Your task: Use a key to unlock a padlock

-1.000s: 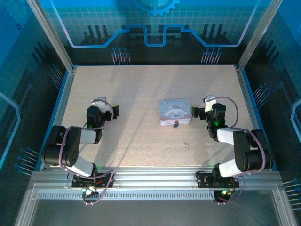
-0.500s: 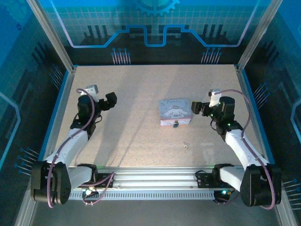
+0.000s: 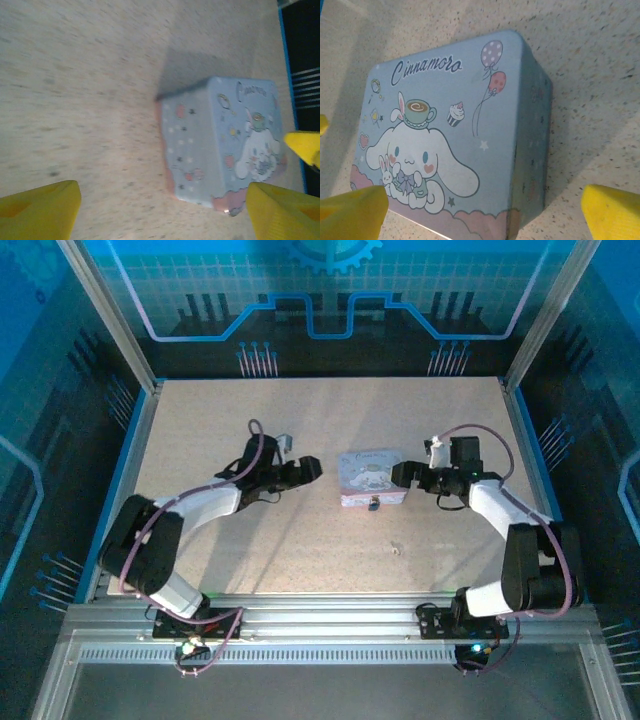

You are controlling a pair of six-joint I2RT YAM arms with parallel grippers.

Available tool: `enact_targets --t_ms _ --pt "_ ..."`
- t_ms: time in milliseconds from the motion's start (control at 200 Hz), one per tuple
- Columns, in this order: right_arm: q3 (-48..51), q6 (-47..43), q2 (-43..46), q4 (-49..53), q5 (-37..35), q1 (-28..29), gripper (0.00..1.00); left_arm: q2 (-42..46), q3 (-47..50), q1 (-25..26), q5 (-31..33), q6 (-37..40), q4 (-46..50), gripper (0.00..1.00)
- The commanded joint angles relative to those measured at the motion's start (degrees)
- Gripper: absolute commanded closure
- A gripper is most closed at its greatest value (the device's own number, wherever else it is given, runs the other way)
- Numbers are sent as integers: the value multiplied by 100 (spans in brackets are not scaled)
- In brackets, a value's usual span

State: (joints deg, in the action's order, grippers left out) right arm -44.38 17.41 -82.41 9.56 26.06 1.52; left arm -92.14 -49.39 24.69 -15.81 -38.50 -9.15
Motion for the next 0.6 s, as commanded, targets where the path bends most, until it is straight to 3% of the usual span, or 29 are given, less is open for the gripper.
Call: enact_targets --t_ms 0,350,595 --pt "-247 23 -227 107 463 -62 0 -449 -454 255 -361 -359 -291 15" --pt "-545 -71 -870 15 1023 50 0 -1571 -1288 522 -672 -667 -519 18" --pt "-569 -45 -979 8 1382 325 10 -1711 -1520 495 -684 -600 -444 21"
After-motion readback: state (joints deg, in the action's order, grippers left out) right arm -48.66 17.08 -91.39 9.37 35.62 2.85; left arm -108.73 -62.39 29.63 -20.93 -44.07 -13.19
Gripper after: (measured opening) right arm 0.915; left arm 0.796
